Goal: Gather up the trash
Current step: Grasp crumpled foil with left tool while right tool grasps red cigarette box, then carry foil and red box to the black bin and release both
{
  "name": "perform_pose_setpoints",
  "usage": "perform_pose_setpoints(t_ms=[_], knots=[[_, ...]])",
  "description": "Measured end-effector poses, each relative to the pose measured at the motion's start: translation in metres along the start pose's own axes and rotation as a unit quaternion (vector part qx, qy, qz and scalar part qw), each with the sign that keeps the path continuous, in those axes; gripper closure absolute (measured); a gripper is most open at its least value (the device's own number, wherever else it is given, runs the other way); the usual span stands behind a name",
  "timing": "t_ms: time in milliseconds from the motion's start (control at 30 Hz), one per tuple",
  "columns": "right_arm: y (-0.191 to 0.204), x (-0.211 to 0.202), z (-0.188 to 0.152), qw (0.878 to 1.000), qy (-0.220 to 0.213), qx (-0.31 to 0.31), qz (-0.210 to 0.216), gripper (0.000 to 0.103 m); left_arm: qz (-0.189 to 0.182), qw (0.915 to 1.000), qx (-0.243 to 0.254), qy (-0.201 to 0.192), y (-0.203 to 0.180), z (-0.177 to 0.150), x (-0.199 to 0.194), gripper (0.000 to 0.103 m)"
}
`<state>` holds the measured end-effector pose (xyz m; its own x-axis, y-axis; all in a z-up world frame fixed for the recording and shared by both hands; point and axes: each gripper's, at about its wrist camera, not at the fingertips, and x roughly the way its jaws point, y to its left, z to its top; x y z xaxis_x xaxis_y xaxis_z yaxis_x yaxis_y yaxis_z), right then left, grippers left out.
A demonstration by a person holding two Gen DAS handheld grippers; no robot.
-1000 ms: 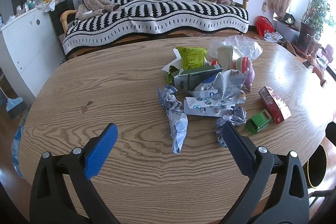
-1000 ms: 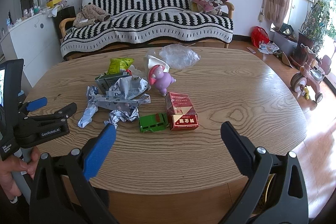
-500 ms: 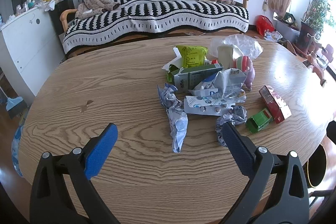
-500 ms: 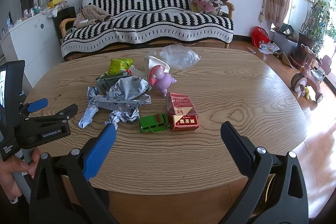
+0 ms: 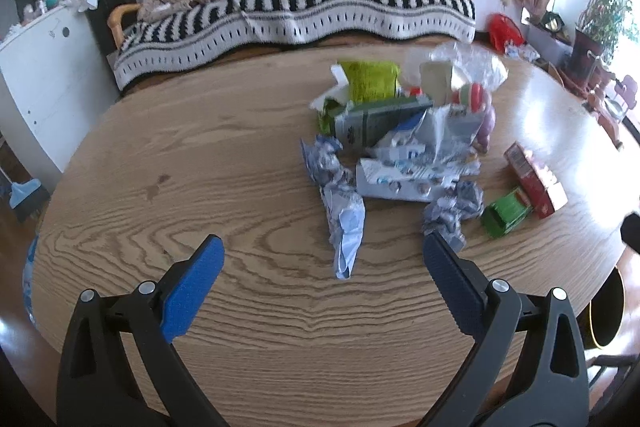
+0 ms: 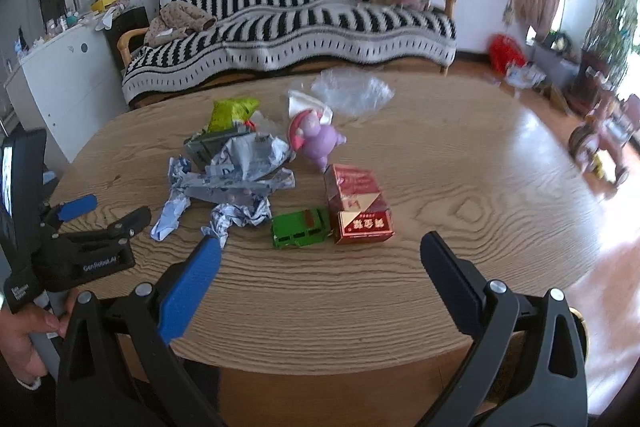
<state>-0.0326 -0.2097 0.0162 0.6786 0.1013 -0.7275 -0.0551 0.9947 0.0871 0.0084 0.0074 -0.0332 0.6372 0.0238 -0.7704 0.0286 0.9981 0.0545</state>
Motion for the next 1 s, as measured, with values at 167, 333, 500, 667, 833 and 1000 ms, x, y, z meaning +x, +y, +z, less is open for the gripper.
perform_pose_setpoints(t_ms=[167, 333, 500, 667, 833, 1000], knots=[[-0.026, 0.056, 0.014, 0.999, 0.039, 0.025, -0.005, 0.006, -0.008, 0.9989, -0.019, 0.042, 0.005, 0.006, 0.039, 0.006], [-0.047, 0.114, 0.026, 0.996, 0.069, 0.045, -0.017, 0.006, -0.016, 0.9968, -0.034, 0.07, 0.008, 0.009, 0.069, 0.006], [-0.057, 0.149, 0.025, 0.994, 0.094, 0.055, 0.0, 0.01, -0.018, 0.9964, -0.034, 0.075, 0.009, 0.009, 0.08, 0.011], [-0.055, 0.148, 0.028, 0.994, 0.084, 0.061, 0.024, 0.044, -0.022, 0.998, -0.01, 0.059, 0.005, 0.014, 0.075, 0.057], [-0.053, 0.12, 0.034, 0.996, 0.048, 0.065, 0.025, 0.045, -0.021, 0.9986, -0.022, 0.044, 0.012, 0.02, 0.06, 0.078], [-0.068, 0.087, 0.035, 0.997, 0.023, 0.073, 0.024, 0.045, -0.025, 0.9988, -0.04, 0.012, 0.015, 0.033, 0.036, 0.079]])
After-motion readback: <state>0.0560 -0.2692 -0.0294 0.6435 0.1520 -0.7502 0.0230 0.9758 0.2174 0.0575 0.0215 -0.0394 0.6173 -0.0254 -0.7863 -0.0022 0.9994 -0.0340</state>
